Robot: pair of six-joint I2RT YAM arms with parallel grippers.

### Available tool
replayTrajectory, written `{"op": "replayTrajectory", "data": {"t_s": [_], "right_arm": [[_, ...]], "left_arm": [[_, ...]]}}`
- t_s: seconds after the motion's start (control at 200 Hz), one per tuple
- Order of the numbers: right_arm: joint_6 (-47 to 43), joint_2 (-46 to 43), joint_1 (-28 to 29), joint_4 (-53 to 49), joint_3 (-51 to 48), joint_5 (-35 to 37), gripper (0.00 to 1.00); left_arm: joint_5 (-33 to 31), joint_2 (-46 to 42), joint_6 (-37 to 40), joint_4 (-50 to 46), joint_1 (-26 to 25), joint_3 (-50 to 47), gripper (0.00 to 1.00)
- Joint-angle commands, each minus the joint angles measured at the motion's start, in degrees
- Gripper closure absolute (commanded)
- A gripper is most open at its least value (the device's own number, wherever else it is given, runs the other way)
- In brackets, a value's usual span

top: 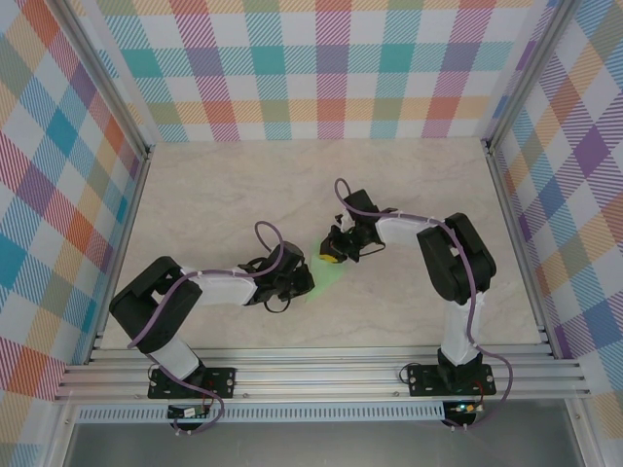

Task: Fold a paper plane with a square sheet of paper (pick it up from the middle)
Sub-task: Fourth fold the wing at the center of the table.

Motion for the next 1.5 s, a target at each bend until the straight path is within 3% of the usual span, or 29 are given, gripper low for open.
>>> {"op": "replayTrajectory", "data": {"t_s": [0.0,0.245,0.59,0.89,1.26,1.495], "right_arm": [[-1.2,-3.3,0.2,1.0,-1.9,-1.5,0.96],[-1.9,-0.1,1.1,1.6,-1.8,-2.6,0.98],[-6.1,2.6,1.1,-5.0,-0.7,5.8,0.97],[-5.0,4.1,1.1,-5.4,-0.9,5.8,0.96],[-1.9,5.7,1.1,-3.4,-1.3,4.0,0.96],[-1.7,5.7,1.1,-3.3,-1.6,3.9,0.95]], "left_arm": [[-0.4,1.9,1.3,-7.6,-0.1,-0.5,0.94],[-0.5,1.8,1.5,-7.5,-0.3,-0.5,0.94],[0.0,3.2,1.7,-6.6,-0.5,-0.9,0.94],[0.9,1.2,4.4,-9.1,-0.5,1.8,0.91],[-3.4,-7.6,4.1,-14.0,-0.4,5.4,0.83],[1.2,-7.0,2.0,-5.9,-0.4,6.7,0.83]]}}
